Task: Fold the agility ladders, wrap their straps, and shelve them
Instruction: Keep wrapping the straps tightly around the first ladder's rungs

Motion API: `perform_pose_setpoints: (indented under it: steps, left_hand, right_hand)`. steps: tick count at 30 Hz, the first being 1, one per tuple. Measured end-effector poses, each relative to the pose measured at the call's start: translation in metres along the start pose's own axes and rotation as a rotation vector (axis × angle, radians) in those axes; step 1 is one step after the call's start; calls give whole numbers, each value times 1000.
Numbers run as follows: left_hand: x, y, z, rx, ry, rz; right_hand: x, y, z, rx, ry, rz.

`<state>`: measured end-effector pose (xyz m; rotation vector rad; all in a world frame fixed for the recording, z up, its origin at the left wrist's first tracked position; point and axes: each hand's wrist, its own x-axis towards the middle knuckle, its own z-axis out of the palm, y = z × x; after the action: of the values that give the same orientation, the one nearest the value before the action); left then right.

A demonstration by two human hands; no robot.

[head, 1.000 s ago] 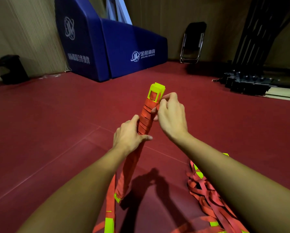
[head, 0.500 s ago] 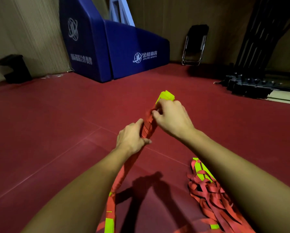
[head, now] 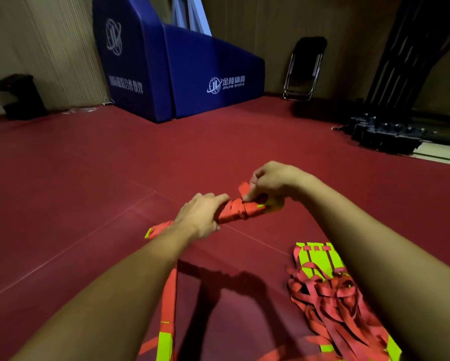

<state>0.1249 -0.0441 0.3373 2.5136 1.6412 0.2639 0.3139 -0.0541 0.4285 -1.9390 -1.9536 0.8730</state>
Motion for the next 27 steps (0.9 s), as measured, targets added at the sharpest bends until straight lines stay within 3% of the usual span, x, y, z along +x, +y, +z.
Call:
perform_pose_setpoints:
  steps: [7,17,21,25,27]
  left_hand:
    - [3,1,-3,-26,6,66]
    - [8,-5,1,-140,147,150]
    - [17,-14,-1,-423,186,-160]
    - [19,7,-7,-1087,17,-561]
    - [26,11,-5,-1216,-10,-635]
  right_hand:
    - [5,30,4,411,-507,218]
    - [7,34,32,931,-551,150]
    - [9,37,46,972,-446,135]
    - [11,44,62,1116,-546,92]
    - [13,47,67,1123,-558,48]
